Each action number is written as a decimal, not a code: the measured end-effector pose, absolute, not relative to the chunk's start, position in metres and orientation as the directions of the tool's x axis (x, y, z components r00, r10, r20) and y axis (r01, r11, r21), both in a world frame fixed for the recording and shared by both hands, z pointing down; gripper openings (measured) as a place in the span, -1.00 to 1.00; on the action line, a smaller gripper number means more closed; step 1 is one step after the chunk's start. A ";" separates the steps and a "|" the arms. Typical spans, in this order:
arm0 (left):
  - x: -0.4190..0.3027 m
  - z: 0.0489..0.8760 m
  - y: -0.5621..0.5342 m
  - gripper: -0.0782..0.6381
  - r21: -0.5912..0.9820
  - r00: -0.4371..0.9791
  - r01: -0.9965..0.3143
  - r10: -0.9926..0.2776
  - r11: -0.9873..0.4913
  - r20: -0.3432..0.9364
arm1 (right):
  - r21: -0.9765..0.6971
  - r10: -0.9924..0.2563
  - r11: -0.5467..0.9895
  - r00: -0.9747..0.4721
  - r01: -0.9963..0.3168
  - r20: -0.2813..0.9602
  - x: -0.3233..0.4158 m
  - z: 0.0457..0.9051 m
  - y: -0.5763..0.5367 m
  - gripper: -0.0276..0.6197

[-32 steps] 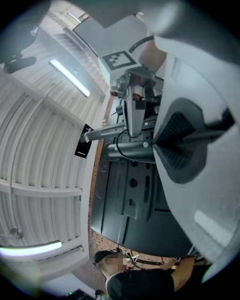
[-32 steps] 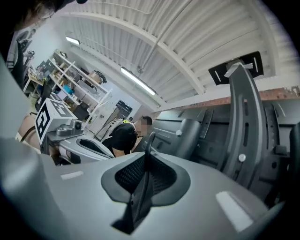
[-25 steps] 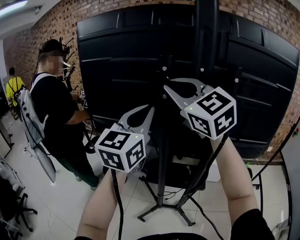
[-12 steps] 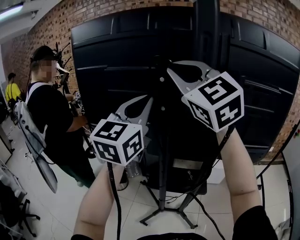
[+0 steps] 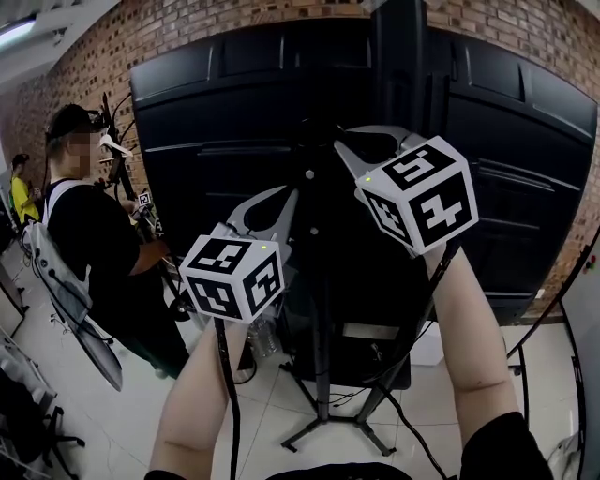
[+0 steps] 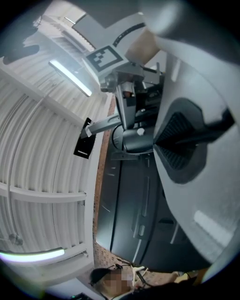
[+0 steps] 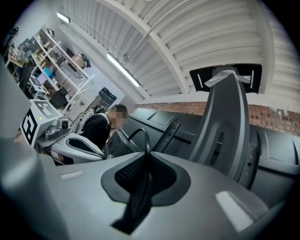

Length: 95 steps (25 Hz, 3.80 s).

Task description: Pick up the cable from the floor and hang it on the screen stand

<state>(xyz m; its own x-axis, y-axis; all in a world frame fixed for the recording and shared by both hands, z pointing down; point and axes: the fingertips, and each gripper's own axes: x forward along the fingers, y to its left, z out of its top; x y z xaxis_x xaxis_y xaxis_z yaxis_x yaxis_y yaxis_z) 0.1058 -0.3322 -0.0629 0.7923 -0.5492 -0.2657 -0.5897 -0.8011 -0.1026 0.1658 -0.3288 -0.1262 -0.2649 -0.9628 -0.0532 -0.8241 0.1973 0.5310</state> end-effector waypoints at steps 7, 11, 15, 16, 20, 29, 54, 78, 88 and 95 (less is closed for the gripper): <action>0.108 -0.053 -0.344 -0.77 -0.086 0.792 -0.592 -0.560 -0.801 -0.242 | 0.561 -0.987 0.146 -0.159 -0.815 0.027 0.173 -0.114 -0.339 -0.82; 0.110 -0.046 -0.347 -0.77 -0.074 0.796 -0.587 -0.559 -0.806 -0.233 | 0.538 -0.992 0.126 -0.123 -0.834 0.041 0.180 -0.098 -0.338 -0.82; 0.109 -0.042 -0.346 -0.77 -0.087 0.801 -0.582 -0.552 -0.808 -0.233 | 0.509 -0.994 0.106 -0.112 -0.854 0.020 0.178 -0.091 -0.339 -0.82; 0.109 -0.041 -0.346 -0.77 -0.089 0.801 -0.581 -0.551 -0.809 -0.233 | 0.505 -0.994 0.100 -0.106 -0.857 0.016 0.179 -0.091 -0.339 -0.82; 0.108 -0.037 -0.344 -0.77 -0.085 0.805 -0.576 -0.546 -0.813 -0.234 | 0.474 -0.995 0.095 -0.092 -0.875 0.031 0.179 -0.087 -0.341 -0.82; 0.098 -0.029 -0.331 -0.77 -0.103 0.796 -0.585 -0.546 -0.804 -0.260 | 0.427 -0.995 0.079 -0.098 -0.901 -0.022 0.185 -0.075 -0.335 -0.82; 0.074 0.002 -0.300 -0.77 -0.109 0.765 -0.624 -0.577 -0.774 -0.286 | 0.415 -0.979 -0.052 -0.036 -0.908 -0.201 0.198 -0.042 -0.302 -0.74; 0.056 0.079 -0.238 -0.77 -0.120 0.760 -0.632 -0.582 -0.765 -0.291 | 0.354 -0.969 0.077 -0.153 -0.932 -0.192 0.144 0.081 -0.235 -0.54; 0.057 0.134 -0.182 -0.77 -0.081 0.780 -0.611 -0.580 -0.788 -0.235 | 0.295 -0.965 0.135 -0.193 -0.946 -0.177 0.128 0.151 -0.204 -0.56; 0.043 0.177 -0.170 -0.77 -0.053 0.759 -0.645 -0.631 -0.762 -0.158 | 0.281 -0.957 0.171 -0.226 -0.944 -0.179 0.112 0.181 -0.183 -0.79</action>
<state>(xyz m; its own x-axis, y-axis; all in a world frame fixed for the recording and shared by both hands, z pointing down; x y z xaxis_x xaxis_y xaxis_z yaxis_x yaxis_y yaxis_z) 0.0425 -0.1702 0.1766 0.7592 -0.6313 -0.1583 -0.6449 -0.7625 -0.0526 0.1125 -0.1828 0.1806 -0.2264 -0.9574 -0.1792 -0.9445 0.1708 0.2808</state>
